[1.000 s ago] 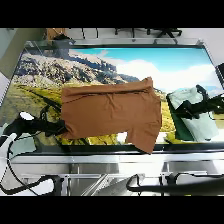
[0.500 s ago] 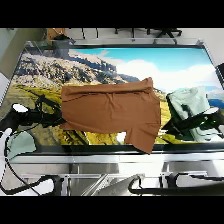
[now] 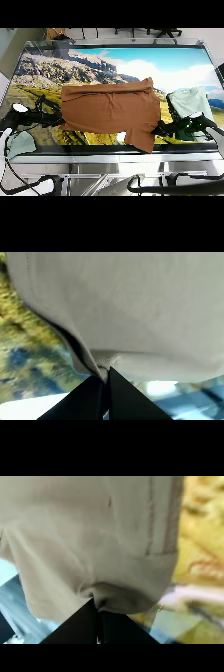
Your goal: Fold the shirts.
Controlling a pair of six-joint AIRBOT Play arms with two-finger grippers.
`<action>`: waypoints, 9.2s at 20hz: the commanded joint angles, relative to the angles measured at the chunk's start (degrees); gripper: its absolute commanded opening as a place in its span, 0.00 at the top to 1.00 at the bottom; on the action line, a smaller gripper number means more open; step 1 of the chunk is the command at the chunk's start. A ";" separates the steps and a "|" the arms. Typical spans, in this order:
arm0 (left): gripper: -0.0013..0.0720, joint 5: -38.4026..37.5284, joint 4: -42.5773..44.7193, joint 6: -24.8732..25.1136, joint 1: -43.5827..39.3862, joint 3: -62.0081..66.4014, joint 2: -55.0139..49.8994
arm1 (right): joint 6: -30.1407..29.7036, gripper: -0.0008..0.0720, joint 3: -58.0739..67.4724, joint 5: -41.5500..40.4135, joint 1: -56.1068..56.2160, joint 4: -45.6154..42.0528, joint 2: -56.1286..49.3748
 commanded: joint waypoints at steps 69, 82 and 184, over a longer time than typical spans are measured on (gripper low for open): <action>0.96 5.70 3.26 -10.45 -39.76 53.70 -38.38 | -3.17 0.97 57.92 8.90 6.80 7.65 -17.75; 0.96 9.84 2.62 -17.44 -47.43 66.10 -48.52 | 4.85 0.97 72.15 20.41 5.29 8.35 -15.78; 0.96 -21.16 -37.77 11.69 9.14 30.08 13.38 | 50.36 0.37 33.38 31.89 -10.69 -54.62 5.38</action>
